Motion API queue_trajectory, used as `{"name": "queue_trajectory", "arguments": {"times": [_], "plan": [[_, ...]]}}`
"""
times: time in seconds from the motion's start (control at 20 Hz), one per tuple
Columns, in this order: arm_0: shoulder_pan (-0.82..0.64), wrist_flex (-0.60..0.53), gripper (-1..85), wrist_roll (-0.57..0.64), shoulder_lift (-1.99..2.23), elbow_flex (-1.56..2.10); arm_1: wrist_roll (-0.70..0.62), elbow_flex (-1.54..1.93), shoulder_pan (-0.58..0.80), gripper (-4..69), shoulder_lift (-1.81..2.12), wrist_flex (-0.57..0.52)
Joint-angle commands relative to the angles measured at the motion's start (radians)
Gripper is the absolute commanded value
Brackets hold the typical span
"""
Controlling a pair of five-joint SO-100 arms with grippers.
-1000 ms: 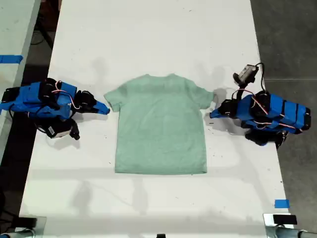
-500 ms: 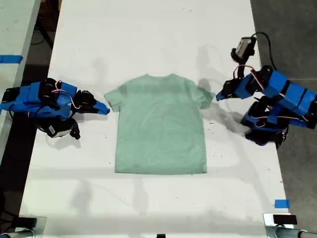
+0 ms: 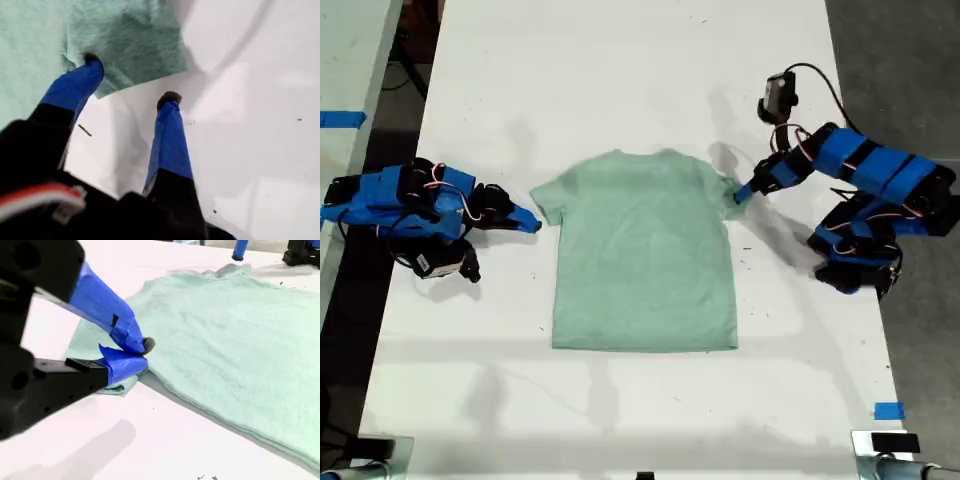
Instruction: Fold t shirt
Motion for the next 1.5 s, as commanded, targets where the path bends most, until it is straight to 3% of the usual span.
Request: {"name": "queue_trajectory", "arguments": {"times": [0.0,0.1,0.2,0.3,0.5,0.6,0.75,0.95,1.0,1.05,1.1,1.25,1.45], "plan": [[0.009,-0.005,0.0,-0.015,0.009,0.018,-0.034,0.012,0.005,25.4,-0.094,-0.156],[0.006,-0.008,0.0,-0.014,0.009,0.026,-0.064,0.018,0.031,23.5,-0.190,-0.250],[0.000,-0.006,0.0,-0.006,0.009,0.026,-0.089,-0.003,0.049,-0.3,-0.287,-0.299],[-0.003,-0.006,0.0,-0.006,0.009,0.026,-0.129,-0.049,0.058,-0.2,-0.255,-0.225],[0.002,-0.006,0.0,-0.009,0.009,0.026,-0.138,-0.295,0.041,-0.2,-0.094,0.120],[-0.005,-0.006,0.0,-0.006,0.009,0.026,-0.097,-0.420,-0.040,-0.2,-0.106,0.186],[-0.009,-0.006,0.0,-0.006,0.009,0.026,0.034,-0.592,-0.230,-0.2,-0.233,0.147],[-0.017,-0.006,0.0,-0.005,0.009,0.028,0.202,-0.758,-0.403,-0.2,-0.557,-0.058],[-0.018,-0.006,0.0,-0.005,0.009,0.028,0.221,-0.730,-0.413,9.7,-0.618,-0.163],[-0.018,-0.006,0.0,-0.003,0.009,0.028,0.233,-0.730,-0.434,28.5,-0.693,-0.241],[-0.017,-0.006,0.0,-0.003,0.009,0.028,0.236,-0.782,-0.451,31.8,-0.779,-0.250],[-0.020,-0.006,0.0,0.000,0.009,0.028,0.256,-0.834,-0.442,29.8,-0.827,-0.183],[-0.017,-0.005,0.0,0.002,0.009,0.028,0.213,-0.907,-0.417,22.9,-0.471,0.097]]}}
